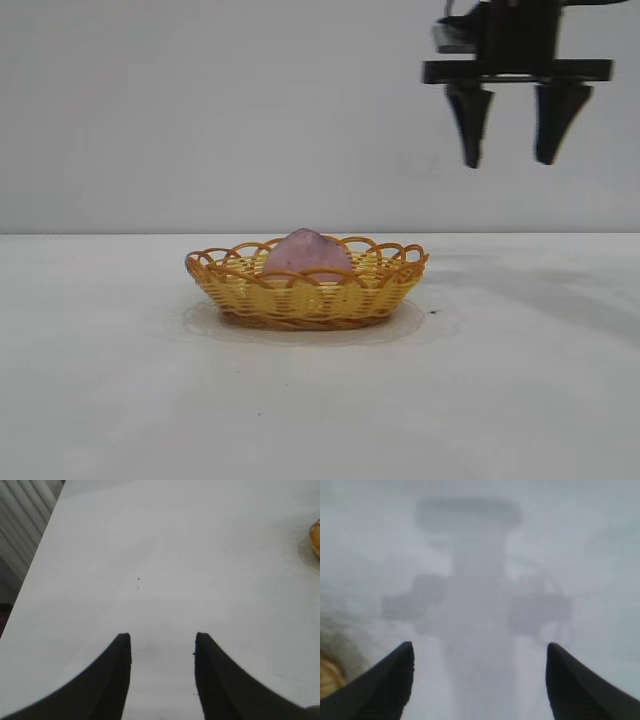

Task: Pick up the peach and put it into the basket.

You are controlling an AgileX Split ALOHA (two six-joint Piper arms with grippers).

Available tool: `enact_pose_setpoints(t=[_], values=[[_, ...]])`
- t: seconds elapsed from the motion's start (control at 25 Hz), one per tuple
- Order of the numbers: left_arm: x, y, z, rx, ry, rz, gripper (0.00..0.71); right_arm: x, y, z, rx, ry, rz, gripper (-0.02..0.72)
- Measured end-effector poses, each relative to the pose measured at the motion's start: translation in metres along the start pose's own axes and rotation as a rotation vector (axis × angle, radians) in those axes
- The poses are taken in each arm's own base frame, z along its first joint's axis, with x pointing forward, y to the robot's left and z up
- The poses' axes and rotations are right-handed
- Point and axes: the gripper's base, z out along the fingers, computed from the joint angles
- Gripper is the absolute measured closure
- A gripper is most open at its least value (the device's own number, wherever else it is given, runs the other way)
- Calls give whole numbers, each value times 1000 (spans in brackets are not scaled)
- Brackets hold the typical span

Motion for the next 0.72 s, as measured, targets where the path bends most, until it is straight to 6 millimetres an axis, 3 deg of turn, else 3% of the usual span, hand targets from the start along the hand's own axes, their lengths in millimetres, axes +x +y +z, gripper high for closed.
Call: enact_pose_setpoints(t=[0.2, 0.52, 0.72], values=[[0, 0, 0, 0, 0, 0, 425, -4, -36, 0, 18, -22, 74, 227], [0, 0, 0, 0, 0, 0, 425, -5, -62, -2, 25, -31, 110, 227], [0, 0, 0, 0, 0, 0, 425, -2, -67, -33, 1, -96, 133, 227]])
